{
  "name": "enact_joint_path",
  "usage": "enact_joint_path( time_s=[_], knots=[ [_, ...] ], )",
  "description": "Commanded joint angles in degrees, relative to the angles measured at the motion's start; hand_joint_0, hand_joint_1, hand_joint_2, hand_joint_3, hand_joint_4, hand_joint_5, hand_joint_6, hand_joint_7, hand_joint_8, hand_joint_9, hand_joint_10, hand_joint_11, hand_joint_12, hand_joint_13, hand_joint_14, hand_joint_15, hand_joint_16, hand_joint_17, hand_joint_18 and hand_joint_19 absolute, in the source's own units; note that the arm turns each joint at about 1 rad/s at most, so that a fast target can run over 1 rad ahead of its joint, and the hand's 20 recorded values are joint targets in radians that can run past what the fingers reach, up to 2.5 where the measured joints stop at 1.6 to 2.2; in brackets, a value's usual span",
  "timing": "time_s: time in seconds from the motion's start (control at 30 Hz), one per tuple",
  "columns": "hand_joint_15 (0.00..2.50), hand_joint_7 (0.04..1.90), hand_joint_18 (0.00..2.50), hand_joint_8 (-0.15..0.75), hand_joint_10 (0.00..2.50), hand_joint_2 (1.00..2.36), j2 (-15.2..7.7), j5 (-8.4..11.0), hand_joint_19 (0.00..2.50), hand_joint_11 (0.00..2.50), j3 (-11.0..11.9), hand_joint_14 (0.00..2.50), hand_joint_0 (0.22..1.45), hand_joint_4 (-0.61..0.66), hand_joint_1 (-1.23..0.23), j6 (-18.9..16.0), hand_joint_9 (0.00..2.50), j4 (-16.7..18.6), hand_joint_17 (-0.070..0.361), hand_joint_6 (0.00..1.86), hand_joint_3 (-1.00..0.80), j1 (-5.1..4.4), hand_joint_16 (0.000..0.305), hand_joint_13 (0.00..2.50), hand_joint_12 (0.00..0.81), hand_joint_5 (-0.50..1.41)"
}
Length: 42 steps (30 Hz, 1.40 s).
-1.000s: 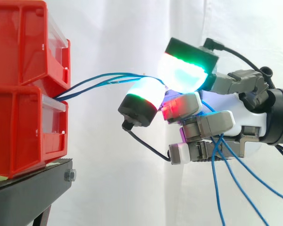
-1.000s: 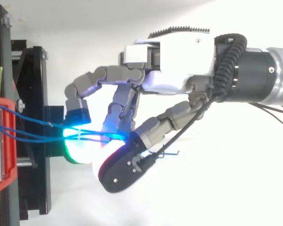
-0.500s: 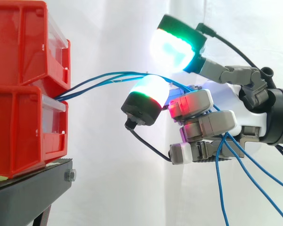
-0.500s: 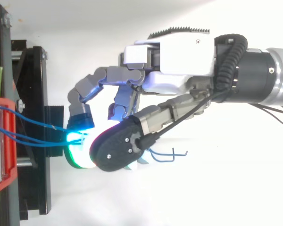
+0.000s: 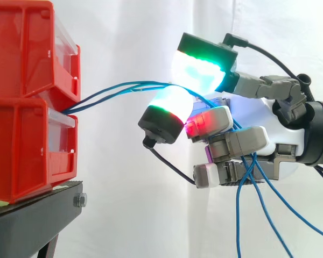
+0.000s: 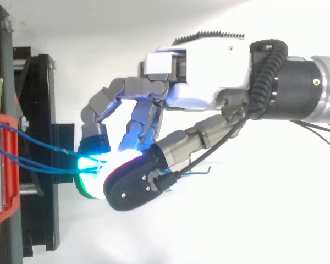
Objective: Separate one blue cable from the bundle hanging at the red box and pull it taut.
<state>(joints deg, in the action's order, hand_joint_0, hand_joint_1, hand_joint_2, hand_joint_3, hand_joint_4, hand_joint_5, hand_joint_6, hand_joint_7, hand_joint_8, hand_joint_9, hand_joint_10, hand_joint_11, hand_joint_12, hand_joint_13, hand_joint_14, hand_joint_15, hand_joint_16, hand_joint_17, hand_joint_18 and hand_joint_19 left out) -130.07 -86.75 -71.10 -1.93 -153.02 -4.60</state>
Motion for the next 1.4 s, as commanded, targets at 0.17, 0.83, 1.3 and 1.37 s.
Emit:
enact_joint_path(
  time_s=[0.17,0.83,1.3,1.37],
  knots=[
    [1.06,1.03,1.0,0.357,0.02,1.0,0.0,0.0,0.61,1.16,0.0,0.03,0.78,0.22,-0.89,0.0,1.16,0.0,0.098,0.88,-0.5,0.03,0.044,1.33,0.389,-0.2],
    [1.01,0.95,1.01,0.364,0.02,1.02,0.0,-0.17,0.66,1.1,0.0,0.03,0.74,0.18,-0.82,0.0,1.04,0.0,0.105,0.86,-0.29,-0.06,0.047,1.28,0.397,-0.22],
    [1.02,1.1,1.03,0.364,0.02,1.0,0.0,-0.26,0.68,1.2,0.0,0.03,0.6,0.22,-0.87,0.0,1.13,0.0,0.101,0.91,-0.5,0.2,0.045,1.29,0.405,-0.2],
    [1.02,1.06,1.05,0.369,0.02,1.0,0.0,-0.26,0.69,1.19,0.0,0.03,0.56,0.23,-0.82,0.1,1.13,0.0,0.107,0.89,-0.5,0.29,0.047,1.31,0.412,-0.2]
  ],
)
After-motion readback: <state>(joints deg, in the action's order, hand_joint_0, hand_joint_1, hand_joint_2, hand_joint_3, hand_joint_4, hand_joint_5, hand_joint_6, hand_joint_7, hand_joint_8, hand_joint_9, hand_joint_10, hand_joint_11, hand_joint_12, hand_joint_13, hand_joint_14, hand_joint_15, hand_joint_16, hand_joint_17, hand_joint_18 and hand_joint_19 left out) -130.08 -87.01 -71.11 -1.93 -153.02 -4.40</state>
